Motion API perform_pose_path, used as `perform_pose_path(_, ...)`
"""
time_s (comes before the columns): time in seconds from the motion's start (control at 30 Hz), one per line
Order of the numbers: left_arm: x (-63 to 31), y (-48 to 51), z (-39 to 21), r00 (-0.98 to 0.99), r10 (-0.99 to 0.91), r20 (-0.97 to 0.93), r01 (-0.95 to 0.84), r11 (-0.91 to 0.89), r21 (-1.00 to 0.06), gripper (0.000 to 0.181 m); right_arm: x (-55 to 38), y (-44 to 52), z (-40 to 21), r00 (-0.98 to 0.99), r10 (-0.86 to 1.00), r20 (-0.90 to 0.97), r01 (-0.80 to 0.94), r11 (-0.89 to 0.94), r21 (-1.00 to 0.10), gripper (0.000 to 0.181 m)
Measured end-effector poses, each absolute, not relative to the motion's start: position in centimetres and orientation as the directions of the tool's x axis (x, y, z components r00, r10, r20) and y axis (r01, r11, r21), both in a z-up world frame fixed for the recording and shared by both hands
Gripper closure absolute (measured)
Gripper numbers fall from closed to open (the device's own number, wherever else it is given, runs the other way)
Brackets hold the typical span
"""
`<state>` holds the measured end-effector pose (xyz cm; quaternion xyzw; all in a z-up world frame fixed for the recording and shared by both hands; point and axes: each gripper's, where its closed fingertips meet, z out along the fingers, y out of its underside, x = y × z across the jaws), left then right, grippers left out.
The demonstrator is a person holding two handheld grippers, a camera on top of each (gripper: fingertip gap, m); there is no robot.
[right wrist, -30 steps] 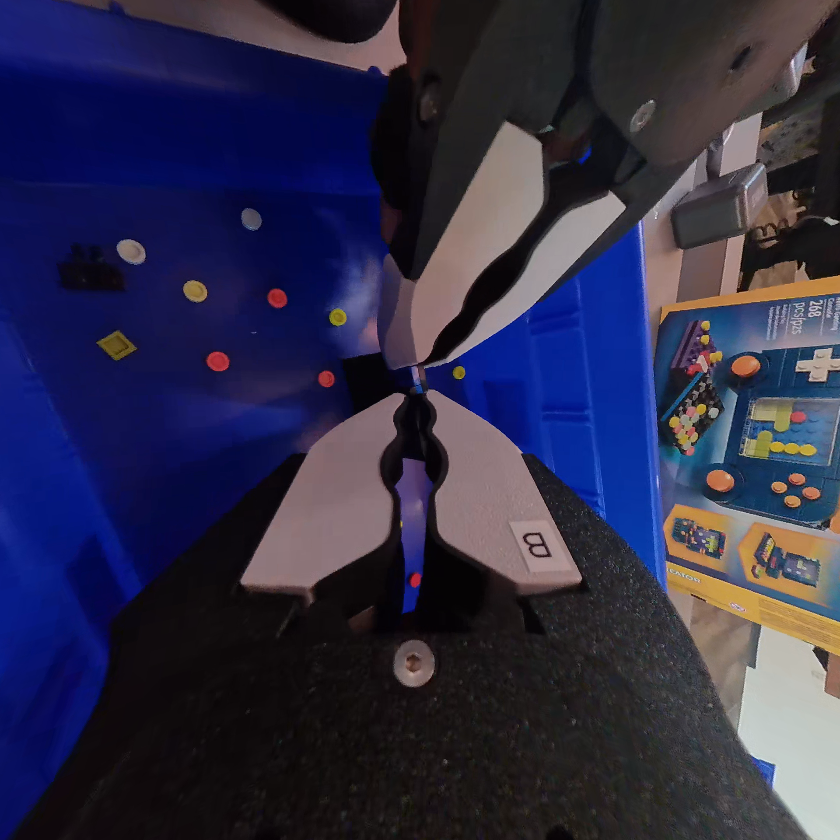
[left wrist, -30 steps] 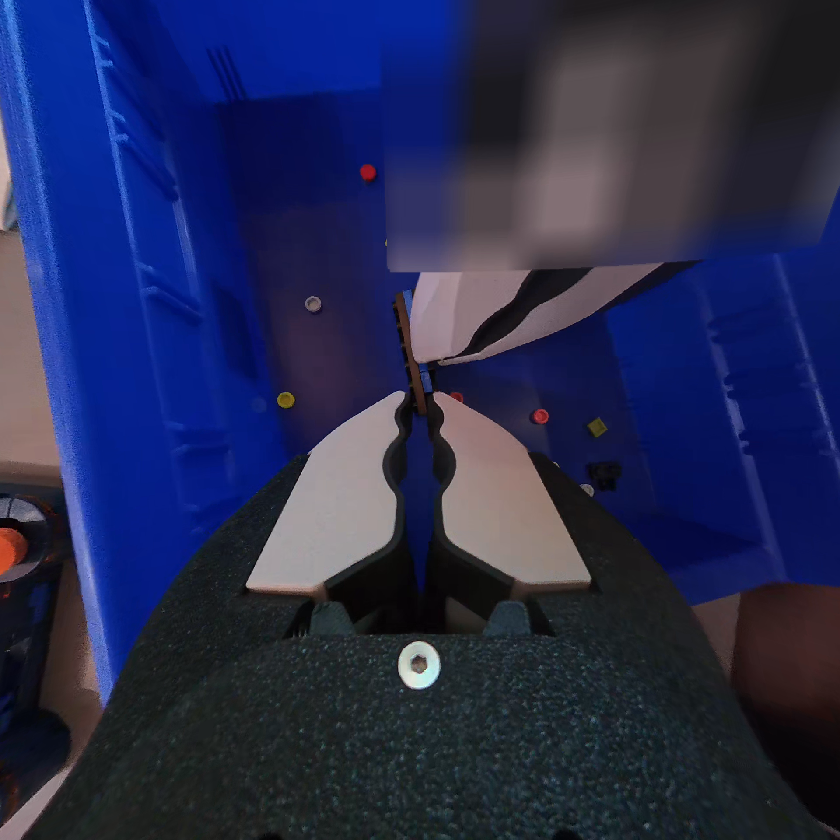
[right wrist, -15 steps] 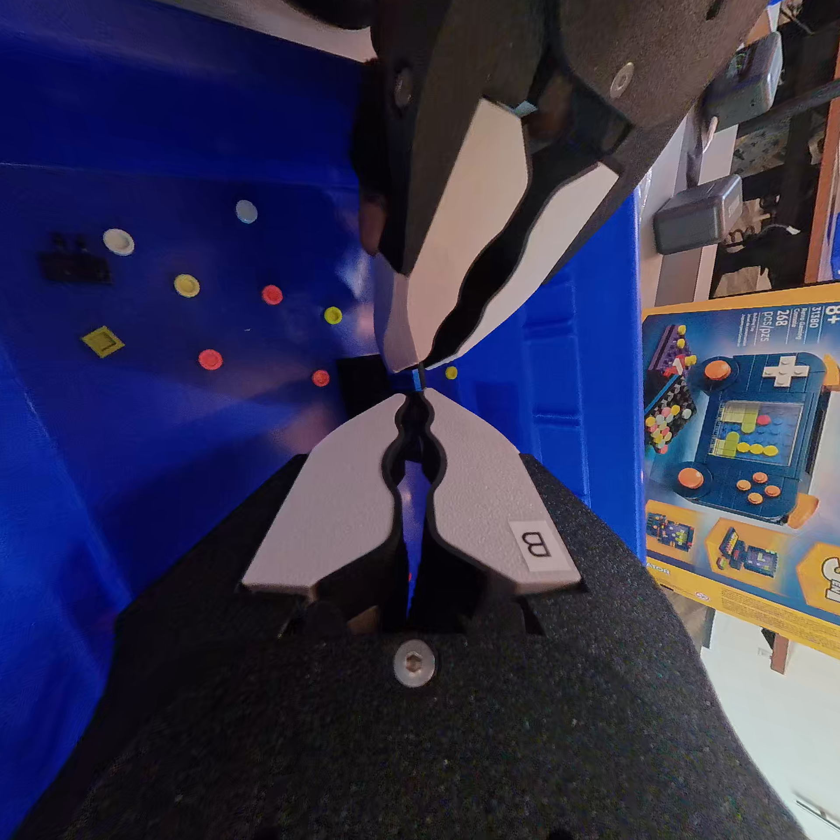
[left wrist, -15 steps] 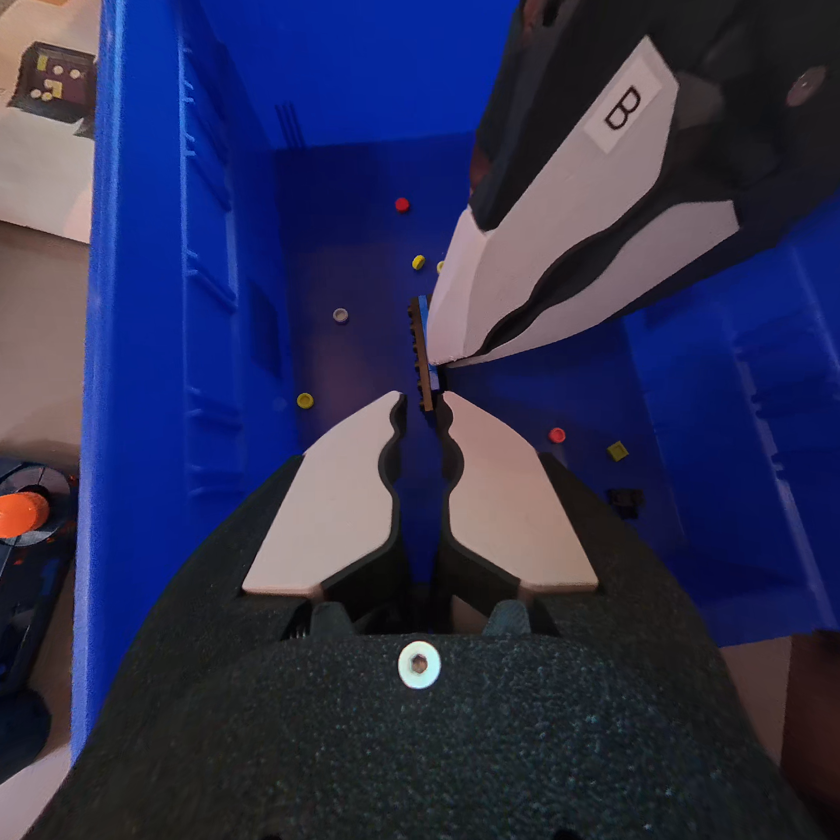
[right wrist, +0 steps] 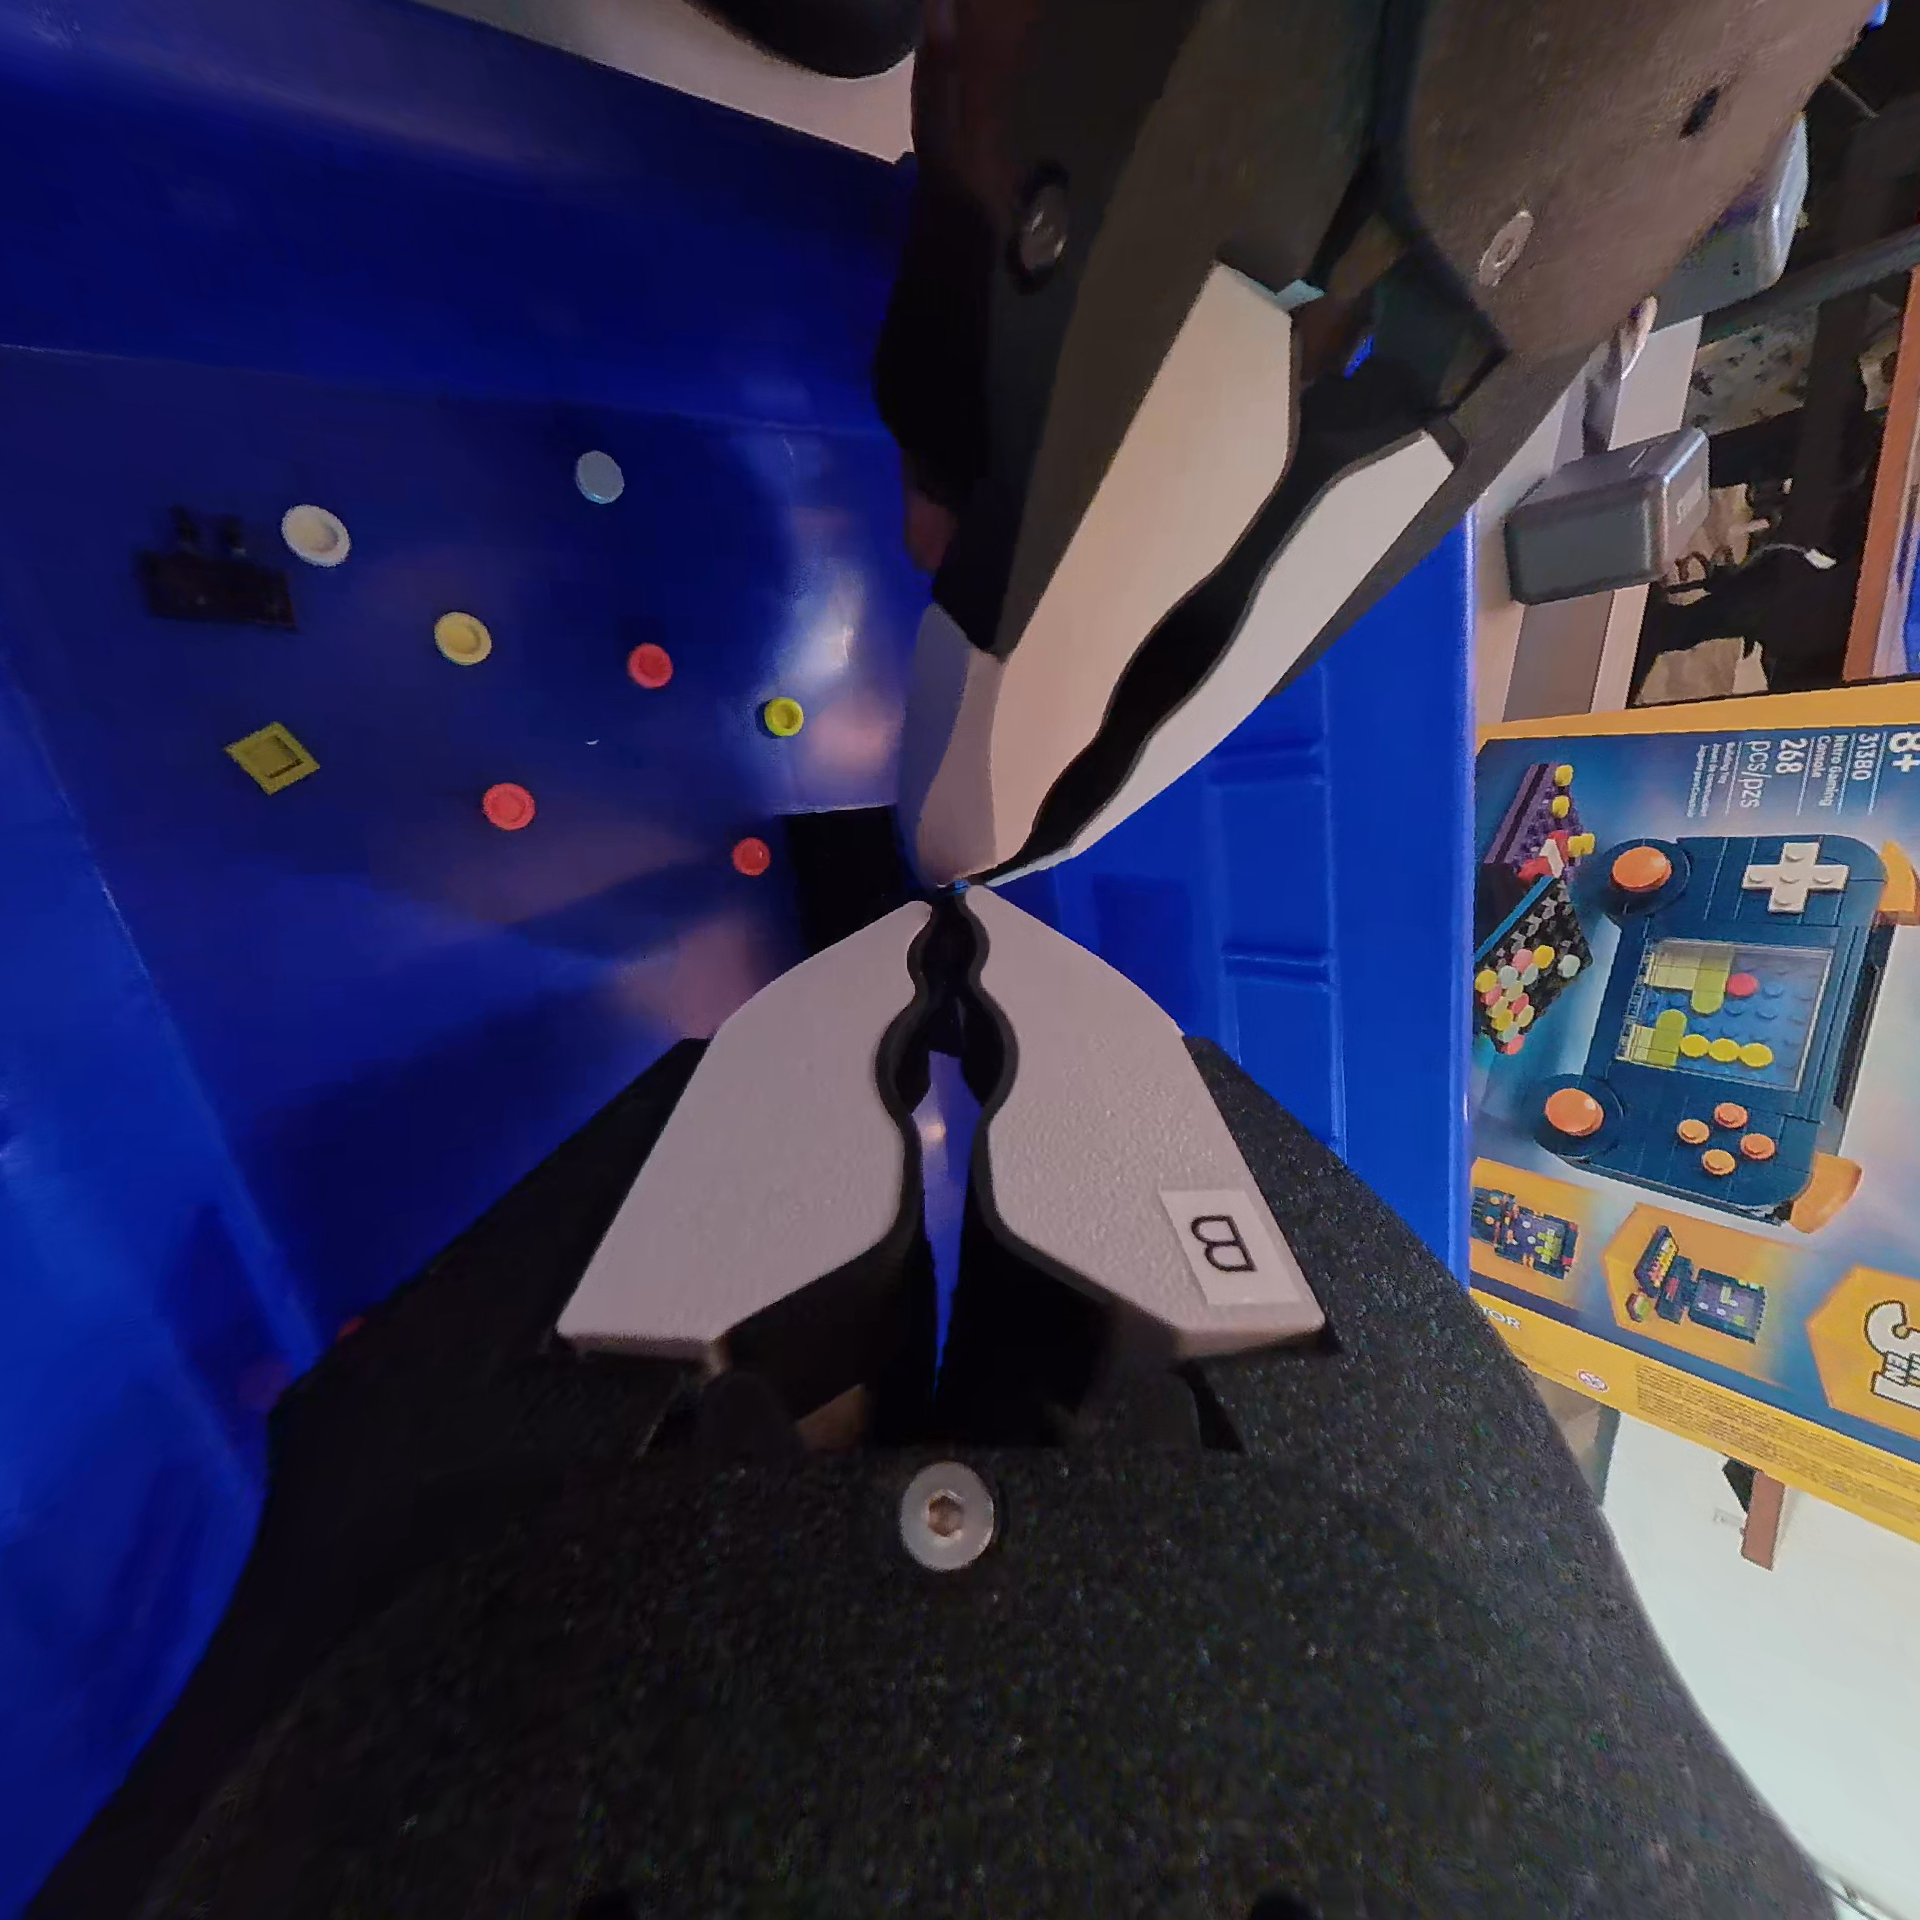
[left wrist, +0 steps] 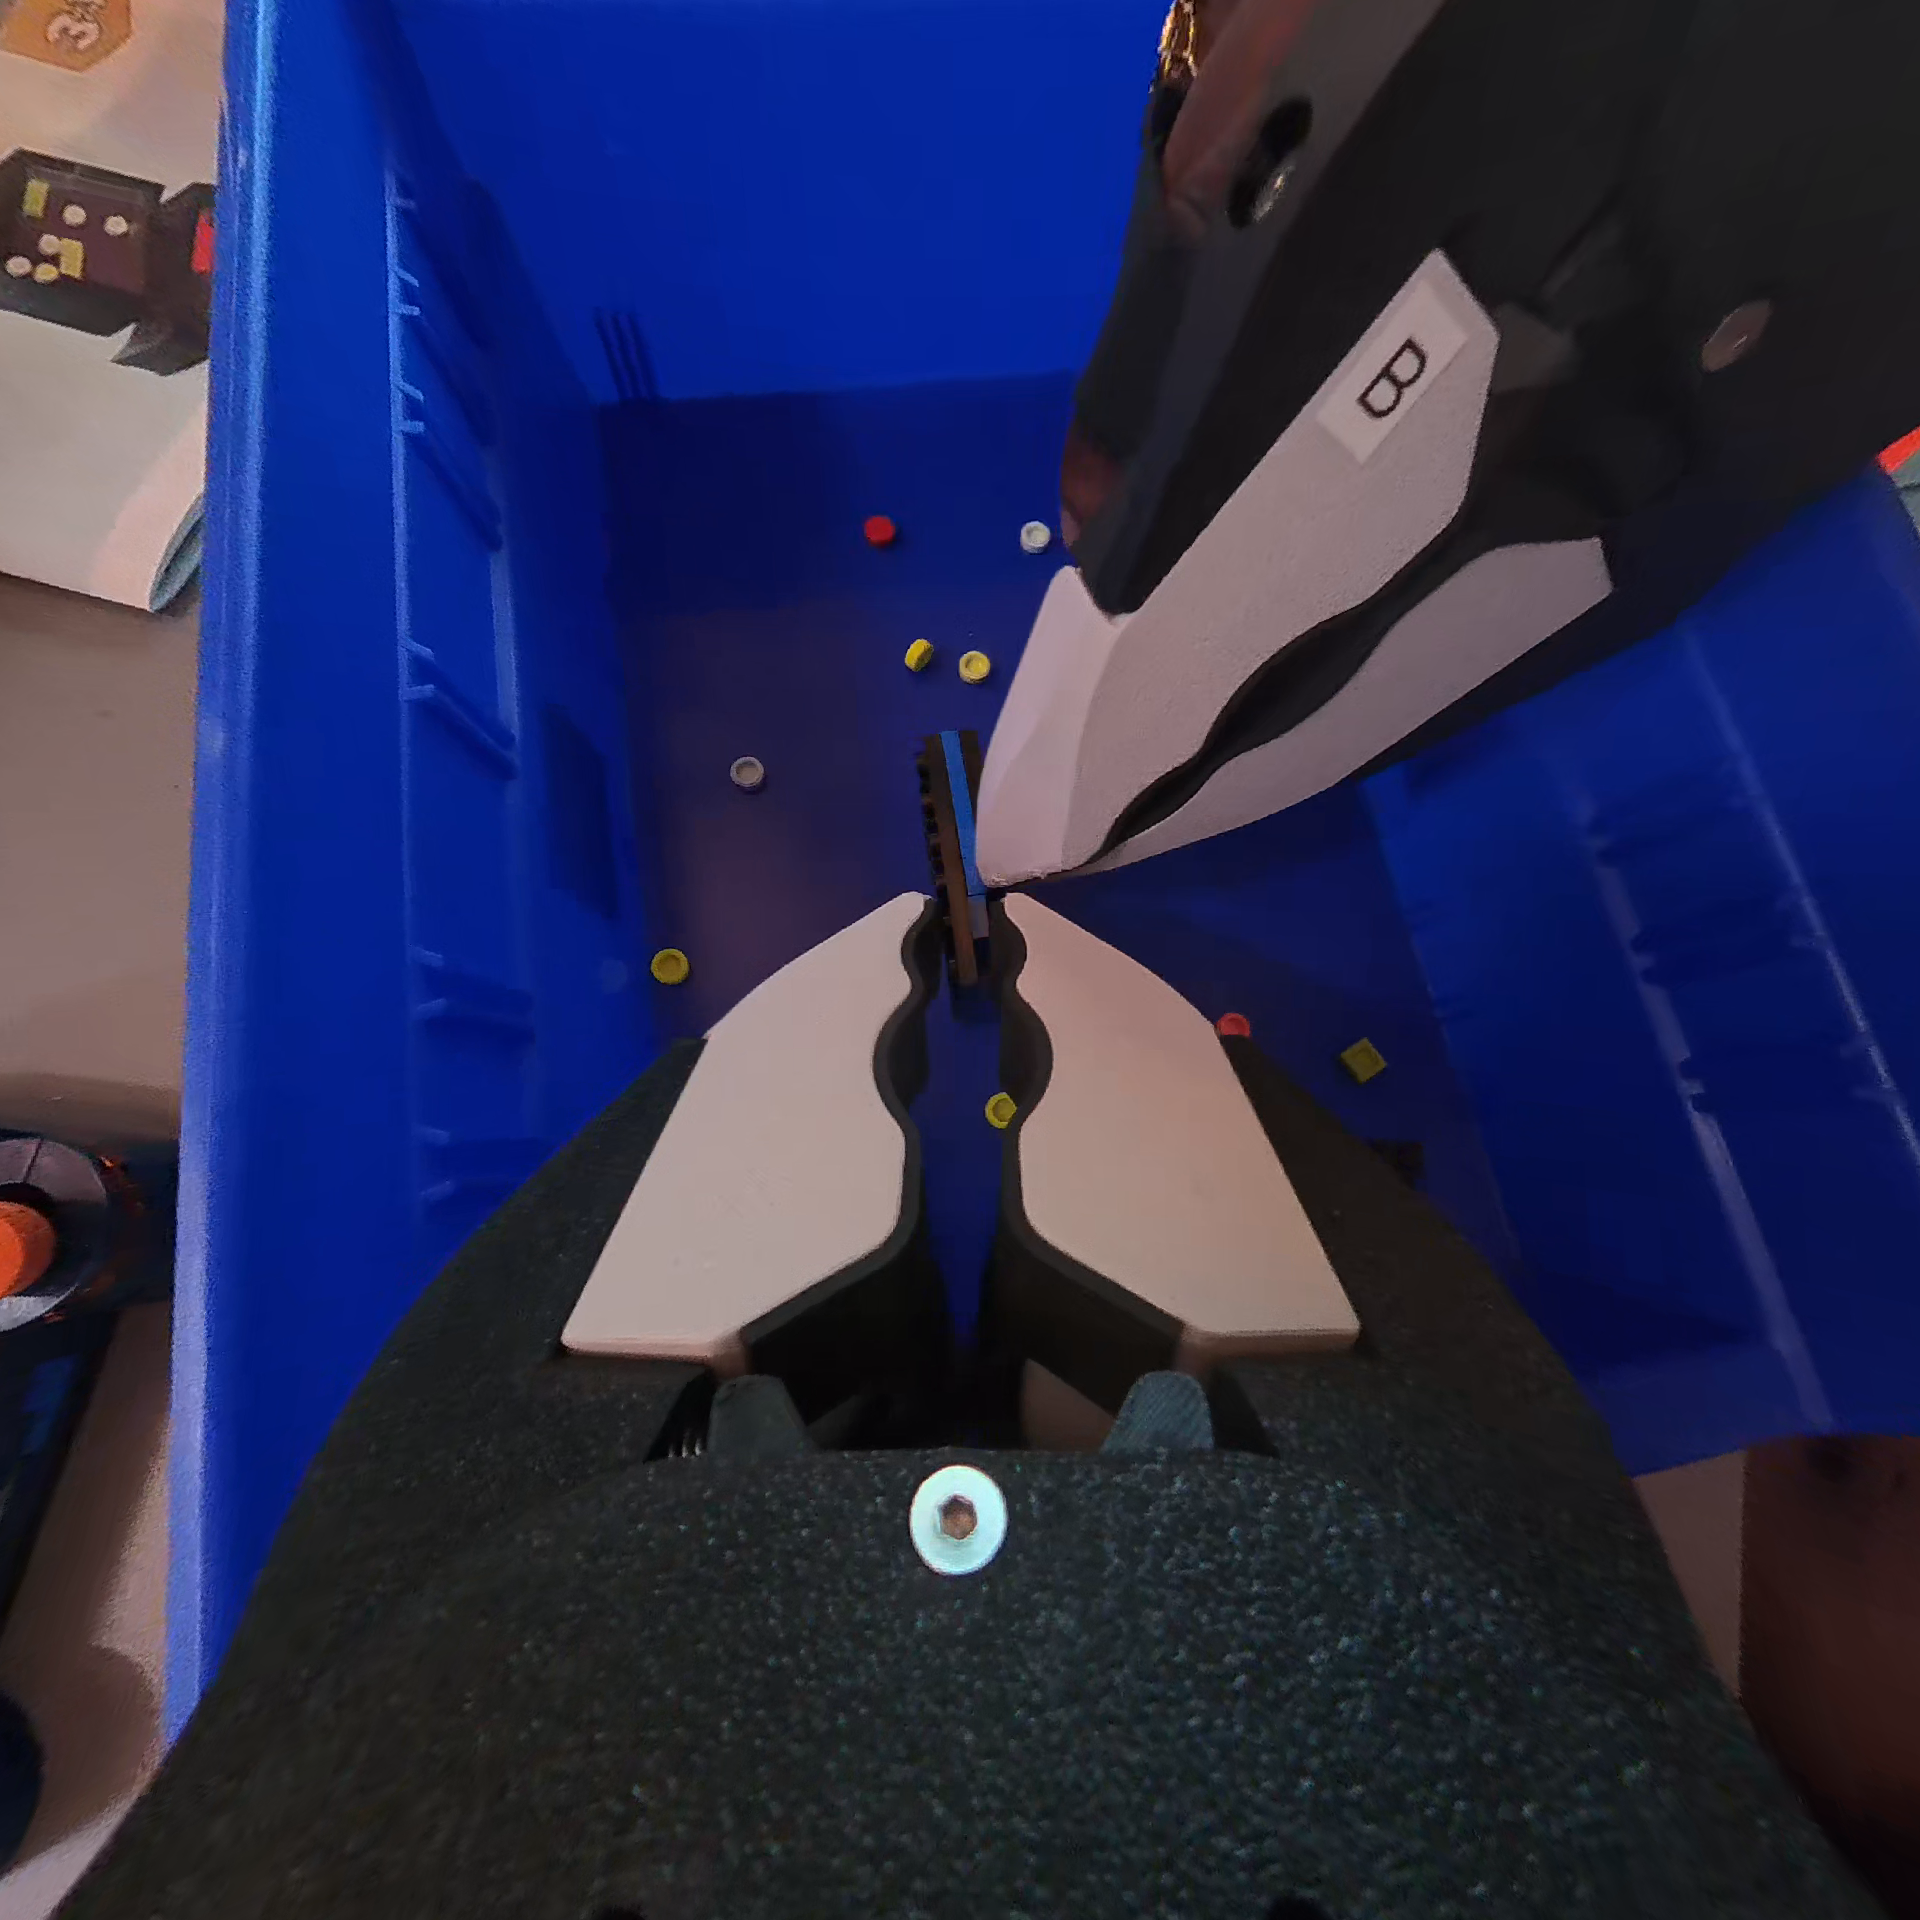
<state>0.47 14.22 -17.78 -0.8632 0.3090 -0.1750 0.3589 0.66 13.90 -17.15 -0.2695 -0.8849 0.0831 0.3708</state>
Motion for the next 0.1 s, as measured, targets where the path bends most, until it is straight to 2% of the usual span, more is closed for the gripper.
perform_pose_path(0.1,0.39,14.28,-17.81,0.758,-0.649,0.071,-0.406,-0.554,-0.727,0.173,0.62,13.92,-17.35,-0.589,0.512,0.625,0.404,0.856,-0.321,0.181)
